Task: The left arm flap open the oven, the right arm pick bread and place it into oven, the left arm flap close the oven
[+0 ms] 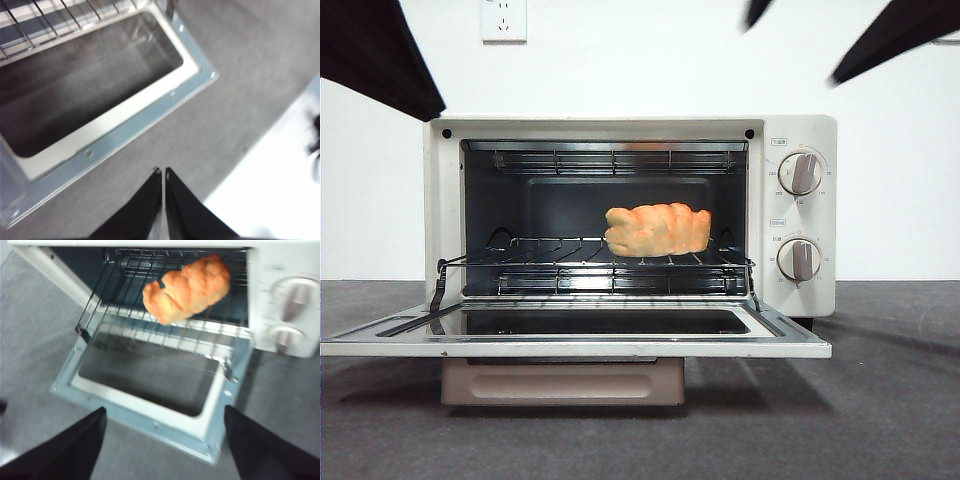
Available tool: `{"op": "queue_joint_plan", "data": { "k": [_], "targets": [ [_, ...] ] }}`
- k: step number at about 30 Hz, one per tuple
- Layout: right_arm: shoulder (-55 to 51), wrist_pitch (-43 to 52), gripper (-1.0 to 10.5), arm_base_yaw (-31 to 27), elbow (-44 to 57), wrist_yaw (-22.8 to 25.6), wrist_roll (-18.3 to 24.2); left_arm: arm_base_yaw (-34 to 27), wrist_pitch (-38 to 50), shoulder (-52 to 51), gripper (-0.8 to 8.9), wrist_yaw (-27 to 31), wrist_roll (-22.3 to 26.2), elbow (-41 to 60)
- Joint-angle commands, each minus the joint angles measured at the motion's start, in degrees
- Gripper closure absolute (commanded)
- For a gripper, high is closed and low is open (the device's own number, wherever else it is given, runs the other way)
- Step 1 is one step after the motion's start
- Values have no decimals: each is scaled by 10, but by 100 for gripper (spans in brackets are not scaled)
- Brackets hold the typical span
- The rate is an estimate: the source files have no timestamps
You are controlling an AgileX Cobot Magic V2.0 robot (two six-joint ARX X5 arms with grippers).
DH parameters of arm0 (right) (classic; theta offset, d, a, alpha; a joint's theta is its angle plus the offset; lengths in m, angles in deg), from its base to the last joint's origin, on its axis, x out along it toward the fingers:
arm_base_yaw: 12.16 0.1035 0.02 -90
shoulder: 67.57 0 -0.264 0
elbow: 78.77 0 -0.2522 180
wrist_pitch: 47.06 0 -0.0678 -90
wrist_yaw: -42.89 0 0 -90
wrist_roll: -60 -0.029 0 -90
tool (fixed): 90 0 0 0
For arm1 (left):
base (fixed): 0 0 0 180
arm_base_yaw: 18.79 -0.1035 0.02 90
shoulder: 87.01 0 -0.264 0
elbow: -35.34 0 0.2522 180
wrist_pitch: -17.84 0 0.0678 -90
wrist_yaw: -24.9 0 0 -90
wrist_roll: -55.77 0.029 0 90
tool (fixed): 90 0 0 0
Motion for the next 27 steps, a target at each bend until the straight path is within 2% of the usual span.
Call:
{"op": "queue_joint_plan", "data": {
  "k": [1,6,10,20,27],
  "targets": [
    [-48,-37,658,5,-11,3,30,-59,24,11,802,-65,-17,16],
    [-132,-96,718,5,-11,4,39,-177,75,18,802,-160,-38,66],
    [-184,-134,799,5,-11,4,42,-252,148,26,802,-221,-89,123],
    [-242,-193,830,5,-11,3,45,-337,306,35,802,-239,-171,267],
    [-243,-195,830,5,-11,-9,48,-376,344,35,801,-241,-198,299]
  ]
}}
